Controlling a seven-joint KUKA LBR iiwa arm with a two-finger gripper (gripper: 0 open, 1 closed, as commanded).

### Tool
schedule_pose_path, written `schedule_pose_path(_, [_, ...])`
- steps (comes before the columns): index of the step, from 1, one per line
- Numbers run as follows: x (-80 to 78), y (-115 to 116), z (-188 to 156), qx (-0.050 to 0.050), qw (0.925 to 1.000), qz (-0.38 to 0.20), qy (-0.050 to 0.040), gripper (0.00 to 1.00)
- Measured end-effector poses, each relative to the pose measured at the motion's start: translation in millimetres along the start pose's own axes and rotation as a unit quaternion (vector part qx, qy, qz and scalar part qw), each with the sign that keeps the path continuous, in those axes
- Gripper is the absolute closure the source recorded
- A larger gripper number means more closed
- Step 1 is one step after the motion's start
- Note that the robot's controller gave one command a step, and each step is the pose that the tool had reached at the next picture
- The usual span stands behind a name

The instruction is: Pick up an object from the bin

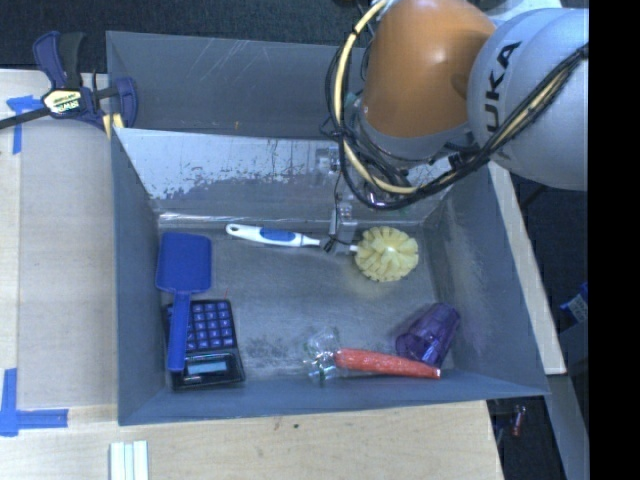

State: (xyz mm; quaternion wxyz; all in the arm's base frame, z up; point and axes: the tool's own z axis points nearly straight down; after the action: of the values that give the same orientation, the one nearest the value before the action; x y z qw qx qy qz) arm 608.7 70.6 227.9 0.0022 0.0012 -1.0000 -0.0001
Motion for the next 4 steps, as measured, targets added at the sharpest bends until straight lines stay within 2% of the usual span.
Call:
schedule_pose_path(1, [-1.6,-0.4,-4.7,0.0,1.0,0.001,-0.0042,0.0])
schedule_pose_path(2, [-19.1,33.8,150.2,-0.001,0.9978,0.066,-0.0053,0.0])
schedule_pose_path(3, [14.0,-113.7,73.5,-0.002,0.9907,0.136,-0.0097,0.0])
schedule_pose_path(4, [-12.7,33.9,159.5,-0.002,0.9978,0.066,-0.0021,0.0])
